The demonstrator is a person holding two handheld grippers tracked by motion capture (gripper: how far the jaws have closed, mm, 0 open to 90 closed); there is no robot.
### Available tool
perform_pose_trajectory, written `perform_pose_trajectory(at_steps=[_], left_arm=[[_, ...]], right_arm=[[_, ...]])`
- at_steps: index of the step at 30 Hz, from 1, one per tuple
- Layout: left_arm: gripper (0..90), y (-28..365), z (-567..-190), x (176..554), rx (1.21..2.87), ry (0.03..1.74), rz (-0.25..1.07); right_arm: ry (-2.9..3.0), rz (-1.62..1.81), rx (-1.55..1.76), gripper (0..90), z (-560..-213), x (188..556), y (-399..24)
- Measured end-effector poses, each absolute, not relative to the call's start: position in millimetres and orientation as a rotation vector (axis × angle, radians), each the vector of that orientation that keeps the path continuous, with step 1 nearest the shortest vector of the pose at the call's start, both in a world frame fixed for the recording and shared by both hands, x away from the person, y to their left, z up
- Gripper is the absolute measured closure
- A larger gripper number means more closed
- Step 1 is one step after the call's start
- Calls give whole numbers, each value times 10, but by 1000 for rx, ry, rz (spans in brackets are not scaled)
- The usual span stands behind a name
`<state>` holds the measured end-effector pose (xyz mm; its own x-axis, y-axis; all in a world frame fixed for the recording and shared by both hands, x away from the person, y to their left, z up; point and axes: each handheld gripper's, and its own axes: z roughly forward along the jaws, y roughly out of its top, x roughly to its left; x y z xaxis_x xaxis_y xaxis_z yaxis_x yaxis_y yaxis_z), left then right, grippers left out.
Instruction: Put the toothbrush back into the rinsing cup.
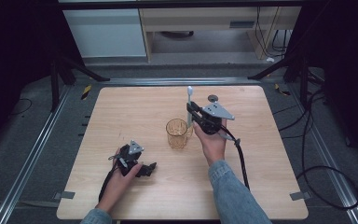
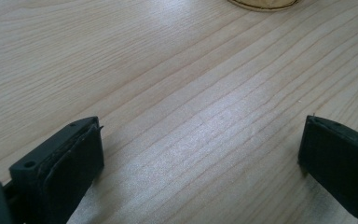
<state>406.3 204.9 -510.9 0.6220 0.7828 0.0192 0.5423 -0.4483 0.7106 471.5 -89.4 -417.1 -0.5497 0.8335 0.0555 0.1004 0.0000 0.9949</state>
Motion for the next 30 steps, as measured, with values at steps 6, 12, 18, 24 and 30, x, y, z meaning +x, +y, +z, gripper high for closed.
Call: perform_pose_trajectory(at_steps=[6,12,18,24,30], left_arm=[[0,2049,-5109,4063,2164,1034,456],[0,2049,-5109,4063,2164,1034,456],[0,2049,-5109,4063,2164,1034,456],[0,2048,-5109,4061,2164,1034,457],[0,2047,-5109,4060,2164,1035,458]], right_arm=[[1692,1603,971,793,-4207,4713,-892],[1698,1600,969,793,-4250,4705,-863],[1694,1595,976,793,-4309,4706,-858],[1694,1594,983,793,-4372,4700,-872],[1692,1594,988,793,-4412,4703,-877]])
